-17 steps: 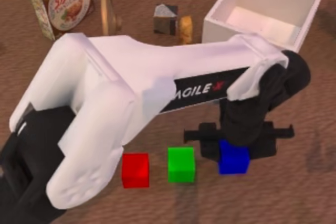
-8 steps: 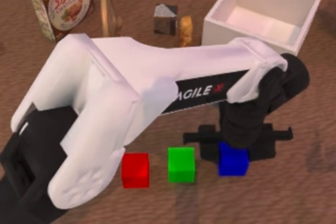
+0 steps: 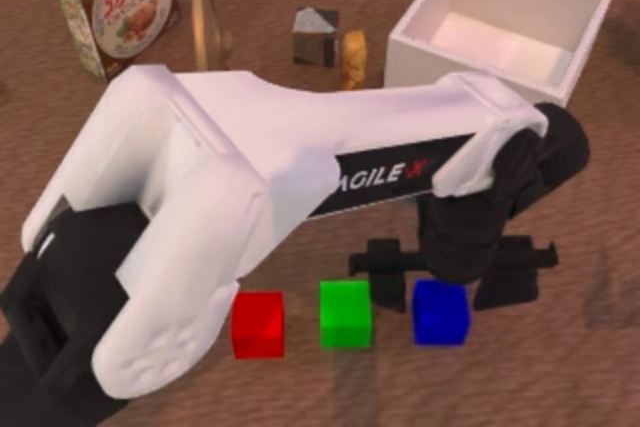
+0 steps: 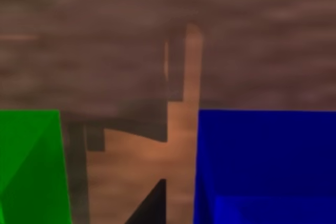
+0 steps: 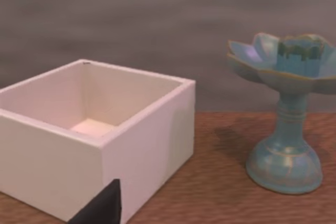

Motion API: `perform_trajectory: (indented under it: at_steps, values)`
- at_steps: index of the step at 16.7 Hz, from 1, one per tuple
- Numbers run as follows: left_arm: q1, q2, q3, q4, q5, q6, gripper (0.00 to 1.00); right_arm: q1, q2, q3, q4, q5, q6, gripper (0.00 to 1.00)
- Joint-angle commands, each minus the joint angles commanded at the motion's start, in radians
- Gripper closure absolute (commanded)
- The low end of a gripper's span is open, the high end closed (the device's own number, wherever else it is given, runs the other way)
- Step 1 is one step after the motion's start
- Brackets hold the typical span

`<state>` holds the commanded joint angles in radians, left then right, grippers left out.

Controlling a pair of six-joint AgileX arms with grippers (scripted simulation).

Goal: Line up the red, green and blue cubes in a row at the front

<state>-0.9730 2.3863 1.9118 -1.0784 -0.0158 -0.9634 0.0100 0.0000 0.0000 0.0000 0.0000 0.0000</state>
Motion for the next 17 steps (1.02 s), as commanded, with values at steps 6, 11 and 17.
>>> perform_trajectory:
  at_steps: [6,11,17]
  values:
    - [0.000,0.000,0.000,0.000,0.000,0.000,0.00,0.000,0.000,0.000,0.000,0.000,0.000,0.00]
    - [0.001,-0.002,0.017,-0.017,0.000,-0.001,0.00,0.000,0.000,0.000,0.000,0.000,0.000,0.00]
    - [0.014,-0.038,0.184,-0.227,-0.001,-0.005,0.00,0.000,0.000,0.000,0.000,0.000,0.000,0.00]
